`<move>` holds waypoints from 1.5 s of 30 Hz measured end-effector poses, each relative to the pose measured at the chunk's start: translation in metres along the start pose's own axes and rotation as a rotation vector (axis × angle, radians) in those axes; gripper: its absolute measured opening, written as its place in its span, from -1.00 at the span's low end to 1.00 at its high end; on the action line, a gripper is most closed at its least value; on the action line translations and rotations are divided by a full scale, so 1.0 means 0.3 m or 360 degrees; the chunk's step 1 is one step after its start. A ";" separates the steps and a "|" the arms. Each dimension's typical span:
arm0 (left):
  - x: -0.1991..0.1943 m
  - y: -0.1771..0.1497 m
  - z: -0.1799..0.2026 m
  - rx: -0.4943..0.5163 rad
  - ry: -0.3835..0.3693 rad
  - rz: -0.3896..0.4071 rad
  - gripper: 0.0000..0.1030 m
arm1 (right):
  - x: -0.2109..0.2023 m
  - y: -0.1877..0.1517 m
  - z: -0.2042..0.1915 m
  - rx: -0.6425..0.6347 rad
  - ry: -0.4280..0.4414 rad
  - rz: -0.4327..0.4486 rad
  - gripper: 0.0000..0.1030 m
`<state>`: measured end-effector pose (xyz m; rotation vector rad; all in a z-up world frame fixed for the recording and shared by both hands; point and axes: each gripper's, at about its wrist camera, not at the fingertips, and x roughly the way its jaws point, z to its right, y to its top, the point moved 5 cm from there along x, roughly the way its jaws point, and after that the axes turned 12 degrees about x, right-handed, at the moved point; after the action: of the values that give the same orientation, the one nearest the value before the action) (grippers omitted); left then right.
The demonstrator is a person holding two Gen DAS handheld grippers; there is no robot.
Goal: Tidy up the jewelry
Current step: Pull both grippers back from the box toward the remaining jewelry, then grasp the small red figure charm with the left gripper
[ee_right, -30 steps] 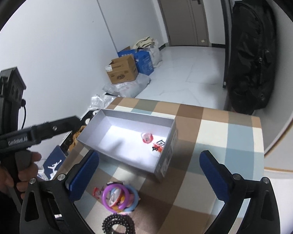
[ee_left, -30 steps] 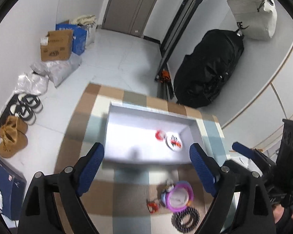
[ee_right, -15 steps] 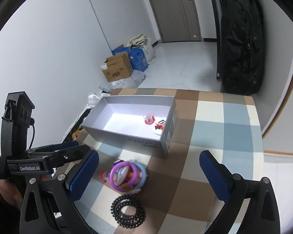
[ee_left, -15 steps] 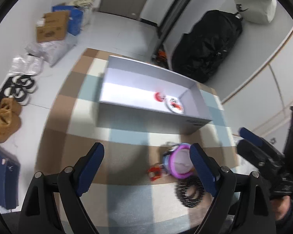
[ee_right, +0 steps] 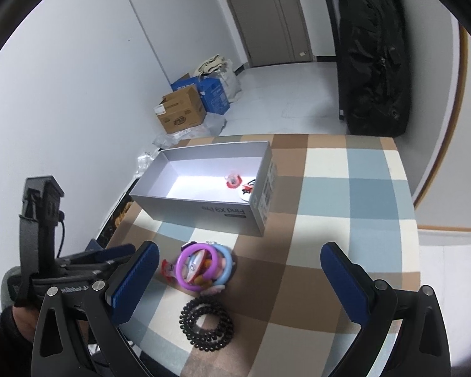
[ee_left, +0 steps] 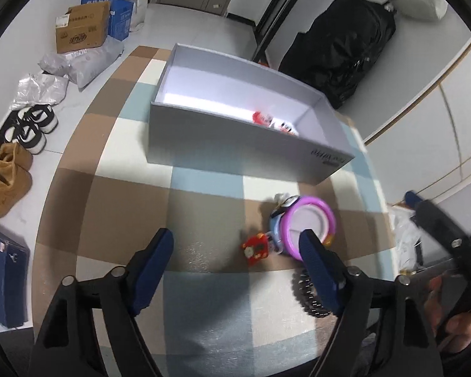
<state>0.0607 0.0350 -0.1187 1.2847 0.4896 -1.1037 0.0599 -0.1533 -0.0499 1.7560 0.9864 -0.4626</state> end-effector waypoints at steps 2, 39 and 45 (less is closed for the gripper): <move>0.009 -0.007 -0.002 -0.0002 -0.0003 -0.0021 0.33 | -0.006 -0.001 -0.003 -0.0019 0.0001 0.0011 1.00; -0.007 0.031 0.034 0.0069 -0.0001 -0.0053 -0.75 | 0.006 -0.007 -0.001 -0.0024 0.0001 -0.0033 1.00; -0.063 0.080 0.022 -0.0016 -0.0058 0.0042 -0.75 | 0.033 -0.034 -0.030 -0.0101 0.0028 -0.0092 1.00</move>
<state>0.0712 0.0336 -0.0894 1.2568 0.4490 -1.0996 0.0565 -0.1396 -0.0592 1.6809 1.0556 -0.4482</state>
